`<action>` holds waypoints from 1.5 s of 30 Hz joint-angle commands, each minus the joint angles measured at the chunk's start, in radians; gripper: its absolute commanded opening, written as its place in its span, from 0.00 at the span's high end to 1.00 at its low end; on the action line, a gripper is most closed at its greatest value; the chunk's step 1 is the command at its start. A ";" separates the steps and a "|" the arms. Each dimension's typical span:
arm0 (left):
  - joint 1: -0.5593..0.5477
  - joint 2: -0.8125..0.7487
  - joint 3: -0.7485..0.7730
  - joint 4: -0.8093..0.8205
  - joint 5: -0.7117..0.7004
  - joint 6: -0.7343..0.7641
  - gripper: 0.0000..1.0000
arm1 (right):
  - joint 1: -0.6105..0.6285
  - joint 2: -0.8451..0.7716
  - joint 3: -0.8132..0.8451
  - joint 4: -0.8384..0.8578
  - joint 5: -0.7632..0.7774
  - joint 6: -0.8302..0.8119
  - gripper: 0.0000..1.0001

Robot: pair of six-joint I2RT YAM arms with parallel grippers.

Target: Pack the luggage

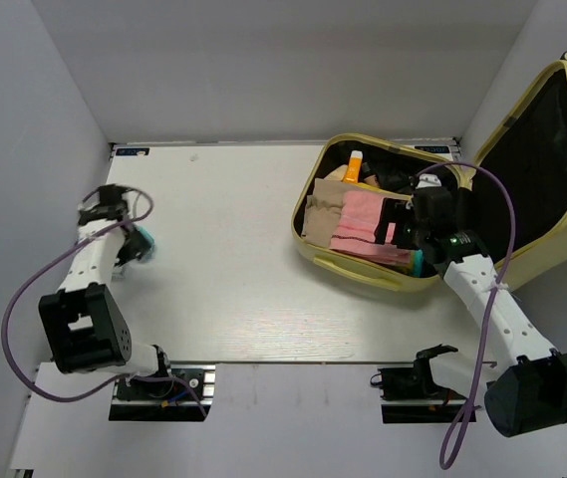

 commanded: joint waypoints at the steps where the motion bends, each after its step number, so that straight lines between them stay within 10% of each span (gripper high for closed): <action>1: 0.177 -0.133 -0.072 -0.007 0.154 -0.076 0.00 | -0.002 0.031 0.079 0.029 -0.019 -0.020 0.11; 9: 0.479 -0.043 -0.118 0.068 0.322 -0.107 0.07 | 0.003 0.161 0.226 0.024 -0.097 -0.096 0.11; 34: 0.546 0.352 -0.025 0.444 0.494 -0.075 0.02 | 0.058 0.445 0.501 0.050 -0.185 -0.050 0.09; 37: 0.521 0.395 -0.026 0.459 0.500 -0.059 0.16 | 0.072 0.467 0.512 0.038 -0.177 -0.052 0.09; 42: 0.483 0.412 -0.029 0.465 0.561 -0.047 0.84 | 0.093 0.473 0.529 0.015 -0.182 -0.063 0.09; 45: 0.451 0.358 -0.064 0.518 0.621 -0.010 1.00 | 0.110 0.476 0.532 0.012 -0.228 -0.089 0.09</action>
